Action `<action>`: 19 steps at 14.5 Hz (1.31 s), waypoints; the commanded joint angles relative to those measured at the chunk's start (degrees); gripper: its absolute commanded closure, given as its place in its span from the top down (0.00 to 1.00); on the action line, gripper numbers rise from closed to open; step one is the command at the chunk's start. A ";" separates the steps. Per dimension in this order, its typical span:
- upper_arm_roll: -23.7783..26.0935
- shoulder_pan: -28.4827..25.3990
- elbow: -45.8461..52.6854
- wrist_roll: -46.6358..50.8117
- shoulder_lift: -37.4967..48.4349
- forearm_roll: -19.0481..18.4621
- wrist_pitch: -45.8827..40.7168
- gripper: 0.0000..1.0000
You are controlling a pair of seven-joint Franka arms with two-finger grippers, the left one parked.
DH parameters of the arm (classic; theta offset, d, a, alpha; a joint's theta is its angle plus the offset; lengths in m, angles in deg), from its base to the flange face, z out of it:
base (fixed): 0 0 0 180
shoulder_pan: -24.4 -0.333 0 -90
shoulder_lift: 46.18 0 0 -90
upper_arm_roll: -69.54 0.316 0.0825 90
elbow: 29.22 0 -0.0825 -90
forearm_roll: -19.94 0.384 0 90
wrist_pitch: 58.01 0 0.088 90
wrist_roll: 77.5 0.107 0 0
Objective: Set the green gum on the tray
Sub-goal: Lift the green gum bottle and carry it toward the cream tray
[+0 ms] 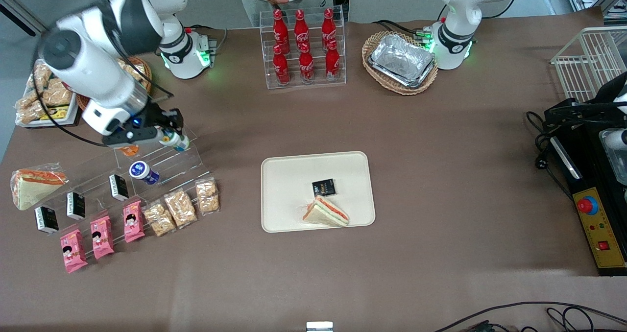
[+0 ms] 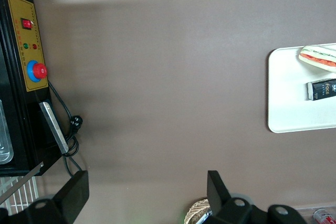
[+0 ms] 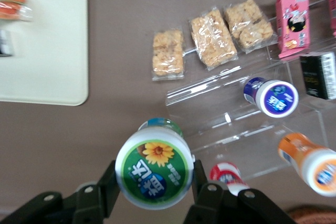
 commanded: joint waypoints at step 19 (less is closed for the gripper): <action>-17.41 -39.57 17.40 36.81 -25.32 0.54 10.08 0.29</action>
